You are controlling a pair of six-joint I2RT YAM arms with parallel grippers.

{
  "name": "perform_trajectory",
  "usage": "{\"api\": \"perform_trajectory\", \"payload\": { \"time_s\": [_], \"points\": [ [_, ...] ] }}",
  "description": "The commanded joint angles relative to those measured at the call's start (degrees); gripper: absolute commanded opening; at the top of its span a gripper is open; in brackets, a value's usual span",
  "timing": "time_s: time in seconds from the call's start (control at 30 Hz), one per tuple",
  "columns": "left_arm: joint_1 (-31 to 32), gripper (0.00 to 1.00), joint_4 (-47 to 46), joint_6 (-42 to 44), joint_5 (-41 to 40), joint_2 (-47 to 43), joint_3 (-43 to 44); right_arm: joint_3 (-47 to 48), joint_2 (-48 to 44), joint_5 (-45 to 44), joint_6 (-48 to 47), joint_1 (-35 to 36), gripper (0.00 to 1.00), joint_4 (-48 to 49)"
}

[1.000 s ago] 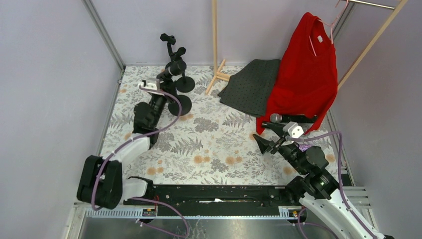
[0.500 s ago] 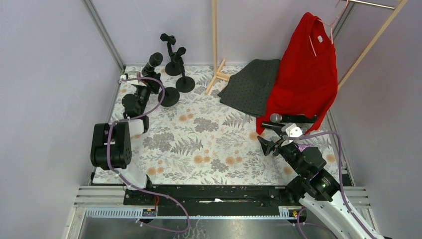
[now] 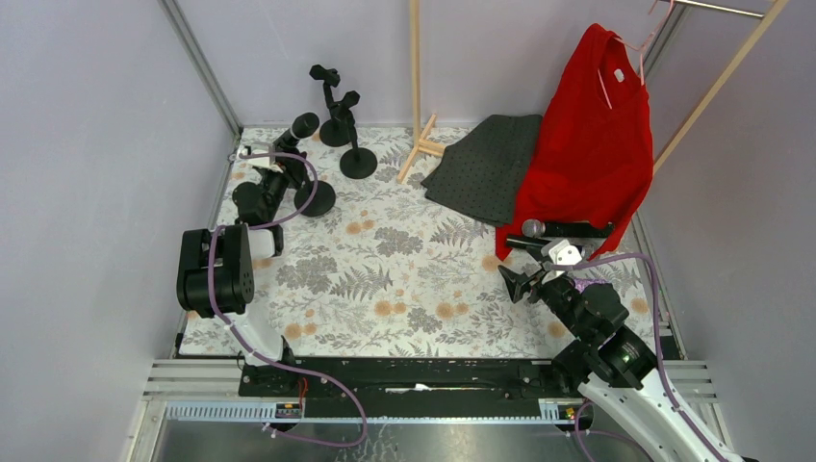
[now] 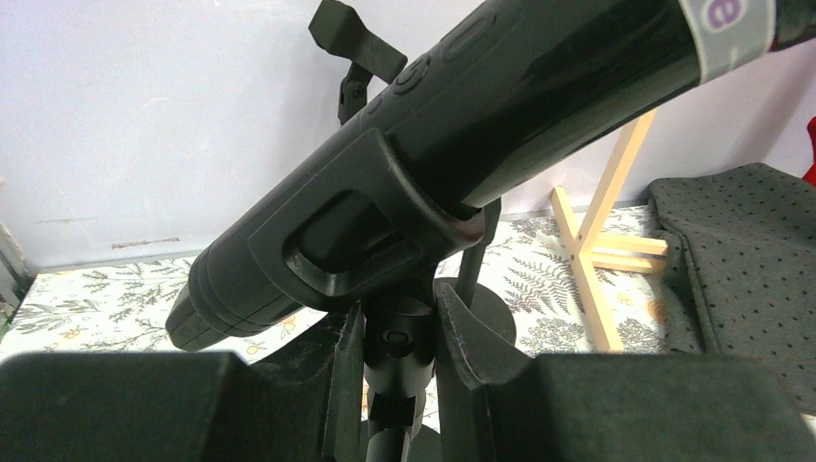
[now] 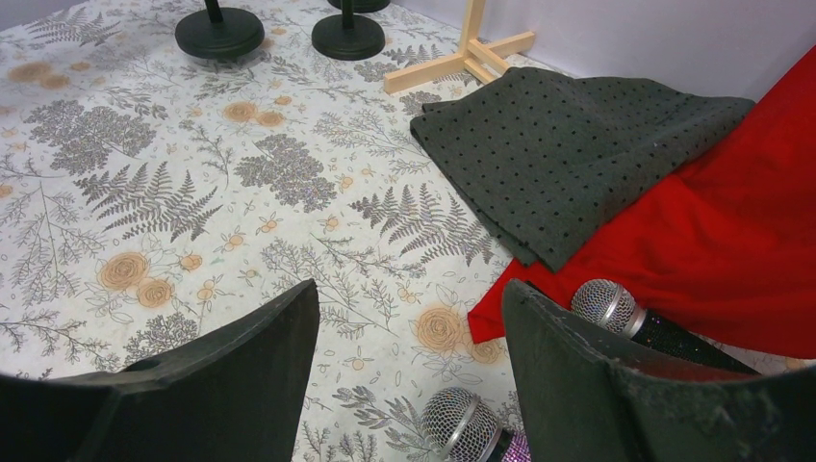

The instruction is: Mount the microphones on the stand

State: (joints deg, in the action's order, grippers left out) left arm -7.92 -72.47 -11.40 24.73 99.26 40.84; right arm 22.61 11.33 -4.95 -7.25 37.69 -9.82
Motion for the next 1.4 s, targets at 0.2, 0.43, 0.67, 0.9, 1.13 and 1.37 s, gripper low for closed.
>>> {"api": "perform_trajectory", "payload": {
  "time_s": [0.2,0.43,0.67,0.9,1.13,1.37],
  "points": [
    [-0.8,0.3,-9.3,3.0,-2.5,0.7,1.0,0.2,-0.7,-0.7,-0.3,-0.3,0.76,0.6],
    [-1.3,0.33,-10.2,2.5,-3.4,2.1,-1.1,0.0,-1.1,-0.7,-0.2,-0.3,0.76,0.3],
    [-1.8,0.54,-9.5,1.2,-4.9,1.8,-3.7,0.1,-1.7,-0.8,0.0,-0.2,0.76,0.2],
    [-1.8,0.7,-2.0,-0.8,-9.9,-4.3,-6.1,0.1,-1.7,-0.9,0.0,-0.3,0.76,0.0],
    [-1.9,0.73,7.9,-7.6,-13.7,-14.5,-10.5,0.3,-1.7,-1.5,0.5,-0.3,0.76,0.5],
    [-0.8,0.76,26.2,-13.6,-16.1,-27.1,-13.1,1.1,1.1,-2.7,2.4,-0.2,0.76,3.5]
  ]
}}
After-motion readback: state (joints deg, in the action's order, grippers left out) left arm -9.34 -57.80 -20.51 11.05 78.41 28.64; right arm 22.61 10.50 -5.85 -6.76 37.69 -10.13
